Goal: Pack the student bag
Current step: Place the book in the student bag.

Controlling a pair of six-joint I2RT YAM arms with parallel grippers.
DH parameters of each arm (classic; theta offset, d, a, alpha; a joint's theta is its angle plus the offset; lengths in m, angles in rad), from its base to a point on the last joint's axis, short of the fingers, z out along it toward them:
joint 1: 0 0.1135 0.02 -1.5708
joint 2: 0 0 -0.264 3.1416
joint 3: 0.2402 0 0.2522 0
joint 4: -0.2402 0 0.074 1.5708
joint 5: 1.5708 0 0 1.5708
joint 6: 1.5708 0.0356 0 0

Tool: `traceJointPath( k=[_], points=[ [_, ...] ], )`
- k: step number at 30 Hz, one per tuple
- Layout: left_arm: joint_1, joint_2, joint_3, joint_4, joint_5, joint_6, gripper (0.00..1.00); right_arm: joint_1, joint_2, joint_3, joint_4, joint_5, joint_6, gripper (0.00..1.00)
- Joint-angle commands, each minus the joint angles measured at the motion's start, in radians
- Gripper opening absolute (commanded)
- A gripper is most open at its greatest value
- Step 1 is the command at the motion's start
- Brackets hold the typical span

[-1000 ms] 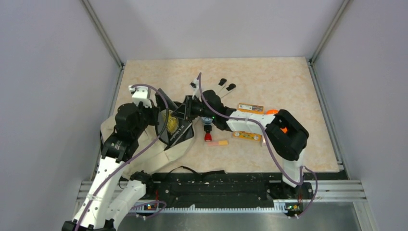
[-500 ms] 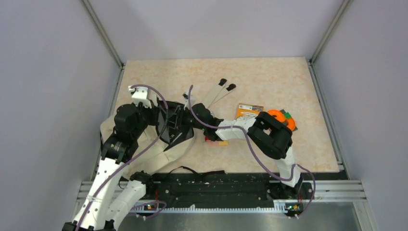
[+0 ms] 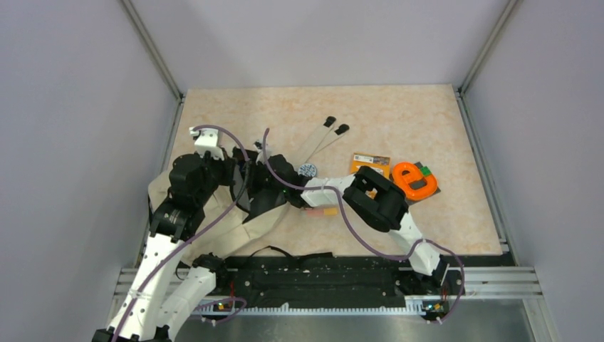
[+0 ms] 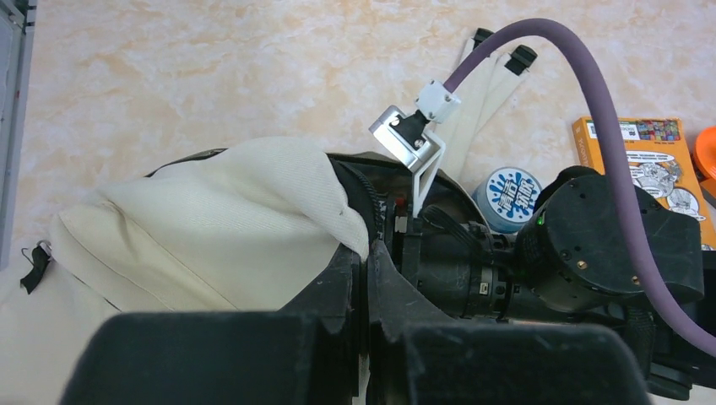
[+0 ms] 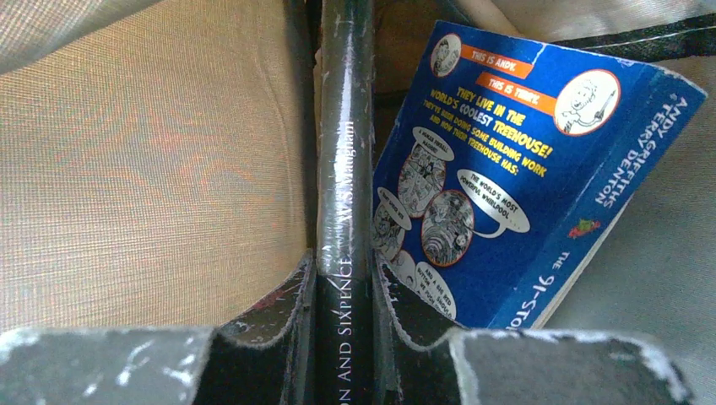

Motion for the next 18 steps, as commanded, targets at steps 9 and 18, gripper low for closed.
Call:
traceJointPath(
  k=[9,18],
  points=[
    [-0.005,-0.034,0.011,0.099,0.039,0.001,0.00,0.041,-0.073,-0.012,0.033,0.054,-0.240,0.52],
    [-0.005,-0.037,0.009,0.100,0.033,0.002,0.00,0.042,-0.202,-0.090,-0.008,0.091,-0.367,0.69]
  ],
)
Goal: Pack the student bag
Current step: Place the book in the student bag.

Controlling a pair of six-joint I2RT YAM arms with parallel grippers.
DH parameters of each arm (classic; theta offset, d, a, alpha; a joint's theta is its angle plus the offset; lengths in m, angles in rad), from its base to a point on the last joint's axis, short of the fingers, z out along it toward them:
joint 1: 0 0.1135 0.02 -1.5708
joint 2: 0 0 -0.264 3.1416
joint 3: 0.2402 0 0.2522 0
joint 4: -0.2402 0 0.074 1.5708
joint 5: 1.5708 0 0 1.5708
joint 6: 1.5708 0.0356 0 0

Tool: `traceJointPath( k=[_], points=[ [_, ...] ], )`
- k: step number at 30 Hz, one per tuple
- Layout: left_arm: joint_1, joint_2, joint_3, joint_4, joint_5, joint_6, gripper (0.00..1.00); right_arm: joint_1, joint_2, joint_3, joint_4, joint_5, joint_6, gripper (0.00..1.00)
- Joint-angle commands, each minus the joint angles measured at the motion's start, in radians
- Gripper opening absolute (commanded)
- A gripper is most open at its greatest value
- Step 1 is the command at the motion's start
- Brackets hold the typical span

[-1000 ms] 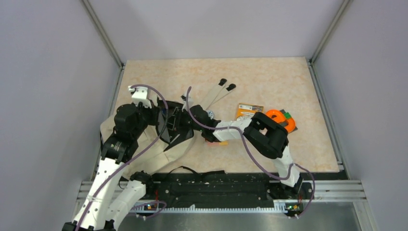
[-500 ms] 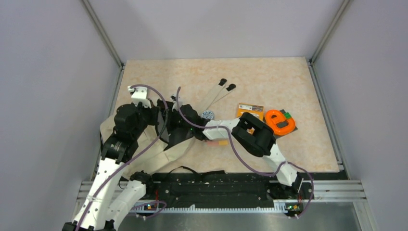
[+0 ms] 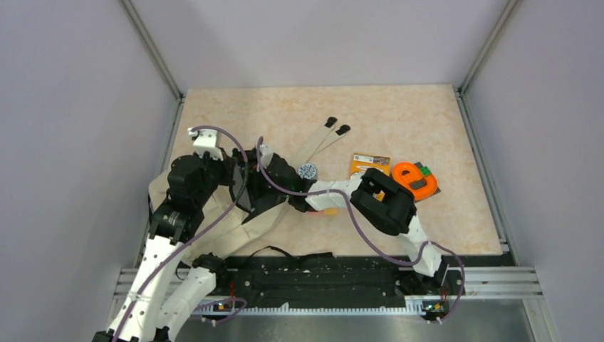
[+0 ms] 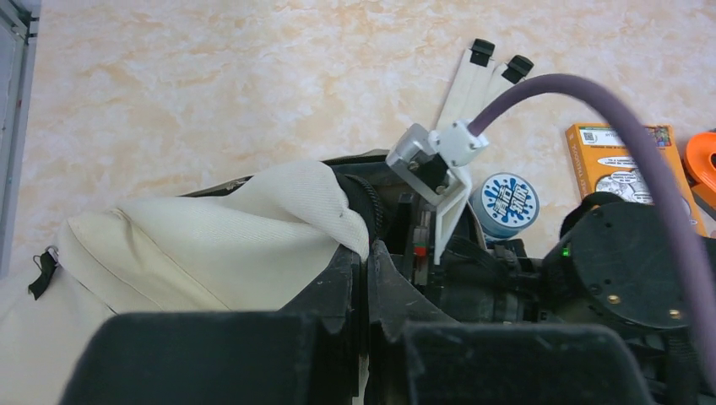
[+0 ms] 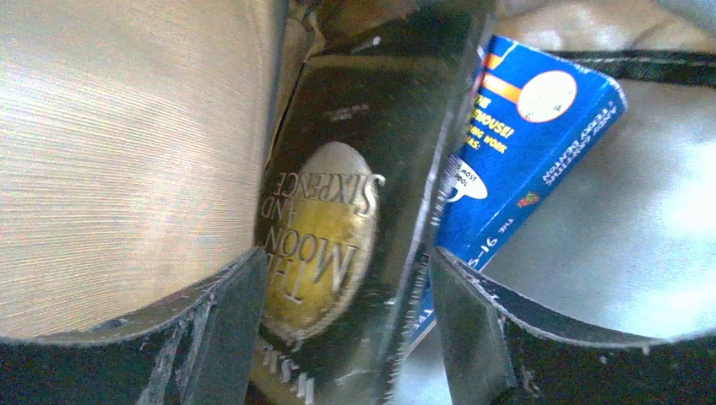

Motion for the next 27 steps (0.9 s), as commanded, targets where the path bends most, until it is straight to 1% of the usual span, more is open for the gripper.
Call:
traceJointPath(
  k=[1,3,5,6,9,11,14,18,20,24,27],
  points=[
    [-0.005,-0.025,0.010,0.093,0.028,0.002,0.00,0.015,-0.156,-0.028,0.035,0.054,-0.094,0.71],
    [-0.005,-0.025,0.011,0.093,0.026,0.003,0.00,0.014,-0.182,-0.049,0.007,0.087,-0.108,0.74],
    [-0.005,-0.025,0.009,0.092,0.024,0.003,0.00,0.013,-0.209,-0.078,-0.001,0.122,-0.117,0.75],
    [-0.005,-0.026,0.010,0.092,0.024,0.004,0.00,0.013,-0.219,-0.091,-0.001,0.132,-0.119,0.74],
    [-0.005,-0.028,0.009,0.090,0.015,0.005,0.00,0.013,-0.249,-0.121,-0.028,0.155,-0.133,0.68],
    [-0.004,-0.029,0.009,0.090,0.011,0.004,0.00,0.014,-0.280,-0.156,-0.032,0.178,-0.137,0.68],
    [-0.005,-0.031,0.008,0.090,-0.004,0.004,0.00,0.013,-0.366,-0.225,-0.052,0.213,-0.173,0.69],
    [-0.005,-0.026,0.010,0.081,-0.109,-0.007,0.00,0.013,-0.518,-0.328,-0.117,0.288,-0.247,0.72],
    [-0.005,-0.021,0.009,0.080,-0.141,-0.011,0.00,0.007,-0.600,-0.379,-0.163,0.330,-0.289,0.76],
    [-0.005,-0.018,0.008,0.078,-0.154,-0.014,0.00,-0.082,-0.763,-0.485,-0.280,0.314,-0.283,0.78],
    [-0.005,-0.016,0.008,0.078,-0.154,-0.014,0.00,-0.182,-0.885,-0.544,-0.426,0.294,-0.280,0.80]
  ],
)
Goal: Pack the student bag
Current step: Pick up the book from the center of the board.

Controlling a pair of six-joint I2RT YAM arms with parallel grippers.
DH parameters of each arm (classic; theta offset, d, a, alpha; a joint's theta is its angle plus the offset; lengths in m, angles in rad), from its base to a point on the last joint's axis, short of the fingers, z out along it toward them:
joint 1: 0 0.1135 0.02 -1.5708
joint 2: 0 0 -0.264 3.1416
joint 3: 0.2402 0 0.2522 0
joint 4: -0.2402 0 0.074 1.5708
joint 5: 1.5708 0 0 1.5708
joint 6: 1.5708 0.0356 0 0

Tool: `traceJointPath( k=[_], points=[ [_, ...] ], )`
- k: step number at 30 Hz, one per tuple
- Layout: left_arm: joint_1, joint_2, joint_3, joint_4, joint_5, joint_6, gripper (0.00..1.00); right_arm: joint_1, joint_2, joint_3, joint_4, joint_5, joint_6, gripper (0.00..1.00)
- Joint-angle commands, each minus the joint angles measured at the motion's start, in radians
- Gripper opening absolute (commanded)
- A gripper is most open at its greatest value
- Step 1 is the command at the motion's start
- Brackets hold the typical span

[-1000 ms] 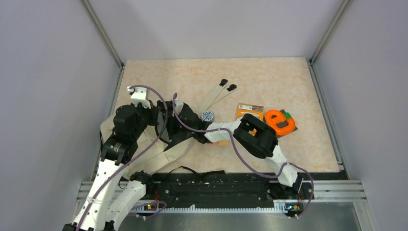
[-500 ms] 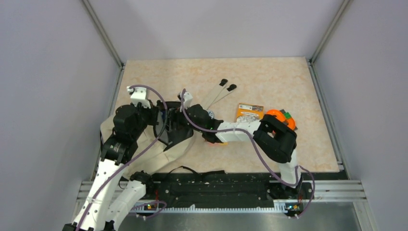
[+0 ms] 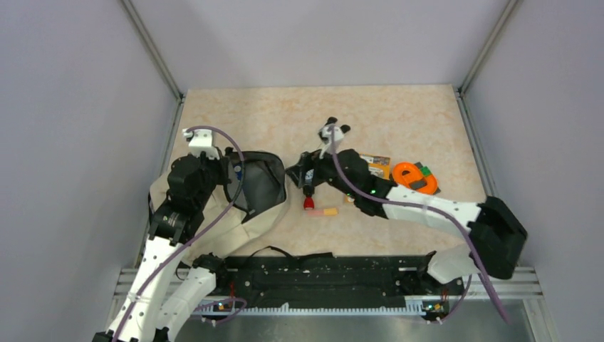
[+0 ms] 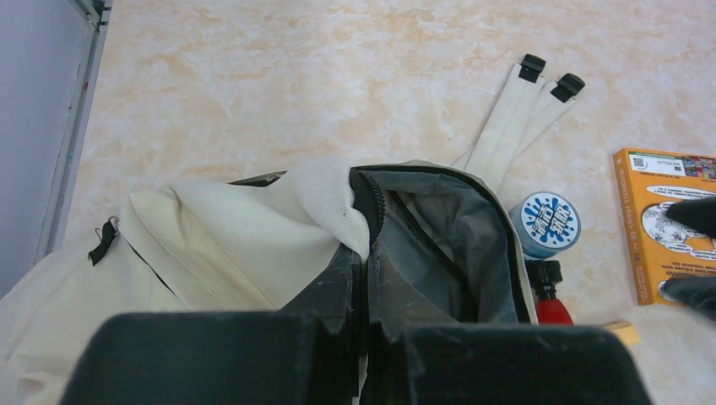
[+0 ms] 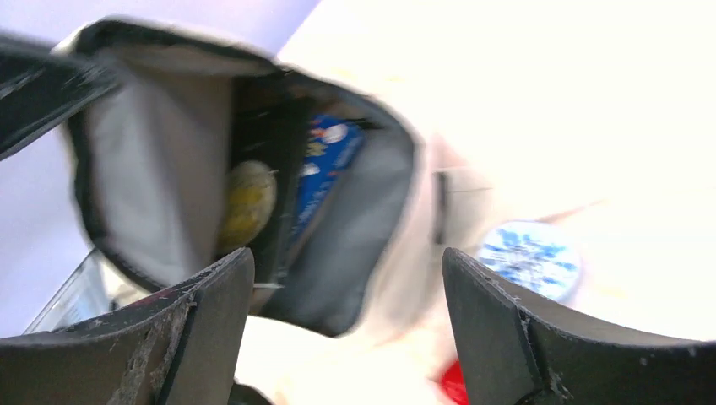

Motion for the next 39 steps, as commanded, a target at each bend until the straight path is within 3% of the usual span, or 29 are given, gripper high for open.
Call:
traceJointPath(
  k=[1,8,15,39],
  points=[
    [-0.002,-0.008,0.009,0.079,-0.032,-0.003,0.00,-0.159,-0.178,-0.082,-0.229,0.013,-0.028,0.81],
    [-0.002,-0.004,0.008,0.078,-0.031,-0.003,0.00,-0.480,-0.348,-0.205,-0.513,0.004,-0.037,0.86],
    [-0.002,0.004,0.009,0.077,-0.020,-0.004,0.00,-0.750,-0.339,-0.278,-0.537,-0.133,-0.024,0.83],
    [-0.002,0.007,0.008,0.078,-0.015,-0.005,0.00,-0.790,-0.046,-0.318,-0.300,-0.266,-0.028,0.59]
  ],
)
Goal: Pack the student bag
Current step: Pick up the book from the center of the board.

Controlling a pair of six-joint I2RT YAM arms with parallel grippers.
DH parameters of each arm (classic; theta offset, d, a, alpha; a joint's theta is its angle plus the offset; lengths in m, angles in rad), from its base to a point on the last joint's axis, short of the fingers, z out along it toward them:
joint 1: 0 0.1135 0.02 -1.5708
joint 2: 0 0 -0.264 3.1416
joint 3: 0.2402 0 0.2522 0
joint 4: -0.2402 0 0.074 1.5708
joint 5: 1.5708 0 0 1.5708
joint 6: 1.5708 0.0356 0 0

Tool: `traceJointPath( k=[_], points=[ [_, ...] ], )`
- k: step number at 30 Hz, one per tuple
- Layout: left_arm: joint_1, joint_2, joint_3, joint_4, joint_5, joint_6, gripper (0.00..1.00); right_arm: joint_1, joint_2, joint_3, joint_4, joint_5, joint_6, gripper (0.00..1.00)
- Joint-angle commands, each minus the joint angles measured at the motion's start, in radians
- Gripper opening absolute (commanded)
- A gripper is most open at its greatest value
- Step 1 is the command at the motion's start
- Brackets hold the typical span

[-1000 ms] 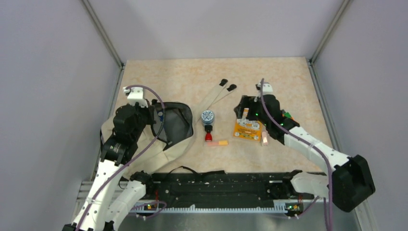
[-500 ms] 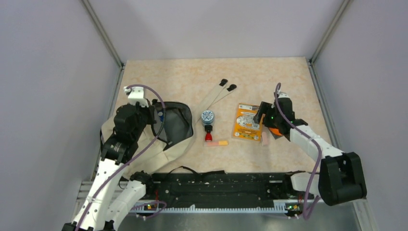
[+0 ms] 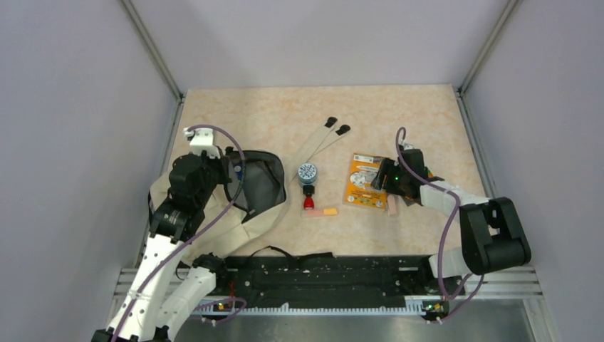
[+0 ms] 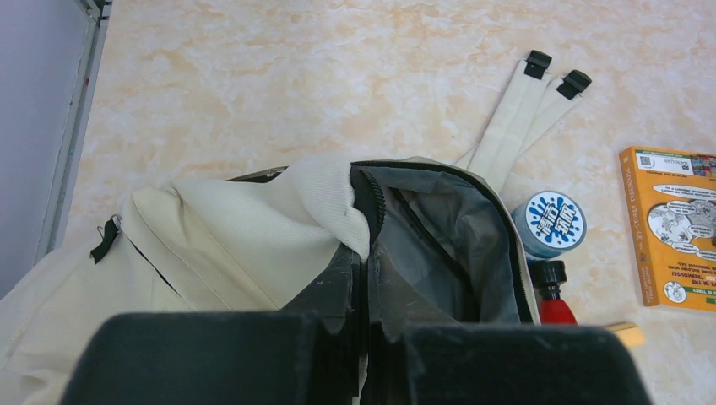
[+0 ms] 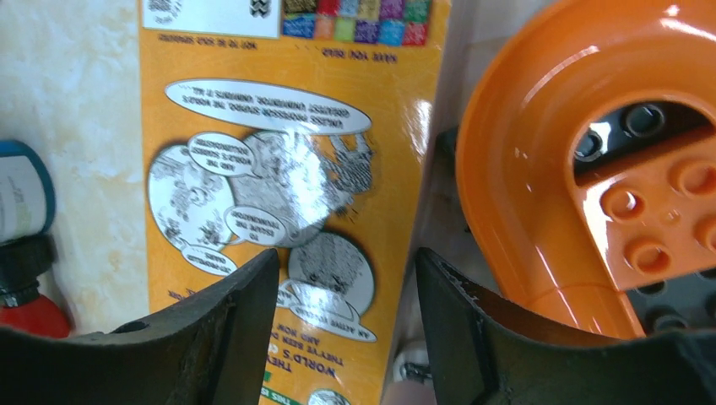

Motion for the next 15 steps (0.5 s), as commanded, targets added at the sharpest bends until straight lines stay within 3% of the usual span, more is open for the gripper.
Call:
traceJointPath(
  k=[1,15],
  points=[
    [-0.002,-0.008,0.009,0.076,-0.001,-0.004,0.00,0.001,0.053,0.032,0.106,-0.074,-0.016,0.59],
    [-0.002,-0.014,0.008,0.074,-0.014,-0.002,0.00,0.147,0.219,0.197,0.224,-0.179,-0.003,0.59]
  ],
)
